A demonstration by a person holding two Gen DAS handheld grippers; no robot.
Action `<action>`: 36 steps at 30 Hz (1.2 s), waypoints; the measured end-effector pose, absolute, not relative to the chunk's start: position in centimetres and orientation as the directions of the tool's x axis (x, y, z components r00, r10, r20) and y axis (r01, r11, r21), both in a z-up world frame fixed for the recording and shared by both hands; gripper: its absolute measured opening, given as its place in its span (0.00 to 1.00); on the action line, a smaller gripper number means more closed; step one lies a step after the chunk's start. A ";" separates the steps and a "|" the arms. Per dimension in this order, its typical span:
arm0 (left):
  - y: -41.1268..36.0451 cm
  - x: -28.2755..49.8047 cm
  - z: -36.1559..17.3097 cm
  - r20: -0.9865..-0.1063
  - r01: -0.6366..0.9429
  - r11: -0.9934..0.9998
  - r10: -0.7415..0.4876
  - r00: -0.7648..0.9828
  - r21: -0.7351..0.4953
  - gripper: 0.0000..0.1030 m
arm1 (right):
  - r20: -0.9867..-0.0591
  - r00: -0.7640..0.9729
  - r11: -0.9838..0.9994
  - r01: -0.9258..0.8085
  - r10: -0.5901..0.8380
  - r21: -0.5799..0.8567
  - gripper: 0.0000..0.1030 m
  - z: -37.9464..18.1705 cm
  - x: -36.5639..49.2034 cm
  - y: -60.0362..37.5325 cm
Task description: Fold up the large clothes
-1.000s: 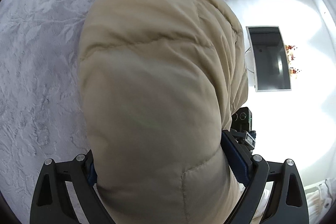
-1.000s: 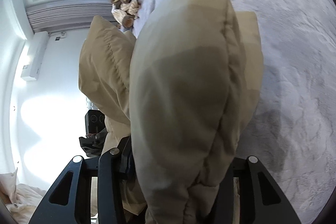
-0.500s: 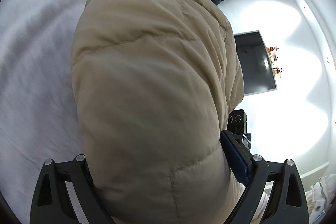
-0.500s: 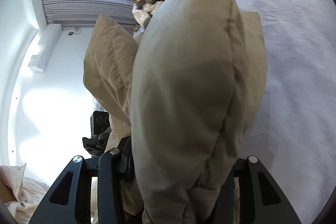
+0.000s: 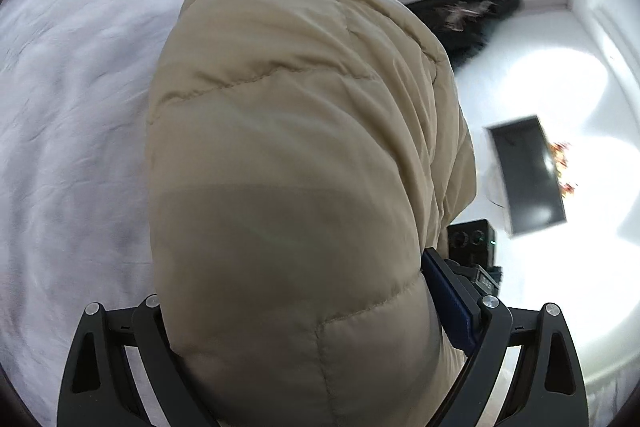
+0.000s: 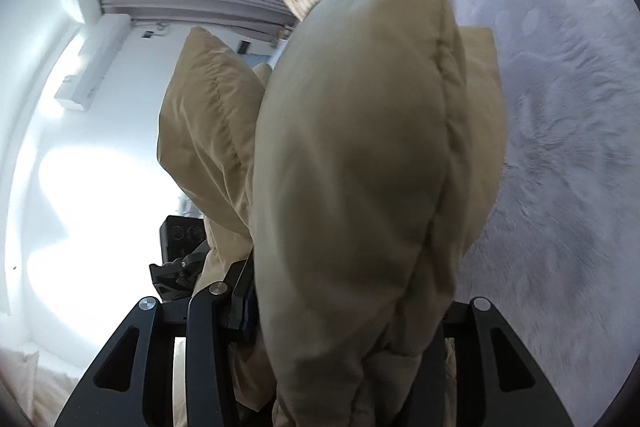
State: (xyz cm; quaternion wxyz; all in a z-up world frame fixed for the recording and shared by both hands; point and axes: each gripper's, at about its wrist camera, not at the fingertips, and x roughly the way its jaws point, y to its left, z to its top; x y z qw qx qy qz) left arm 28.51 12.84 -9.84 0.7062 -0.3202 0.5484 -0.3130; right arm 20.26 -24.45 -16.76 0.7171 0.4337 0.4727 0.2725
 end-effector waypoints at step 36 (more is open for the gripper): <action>4.9 25.1 -7.6 -0.861 0.060 0.908 -0.412 0.299 -0.414 0.97 | -0.882 0.324 0.915 0.098 0.343 0.392 0.16 -10.2 13.7 -19.0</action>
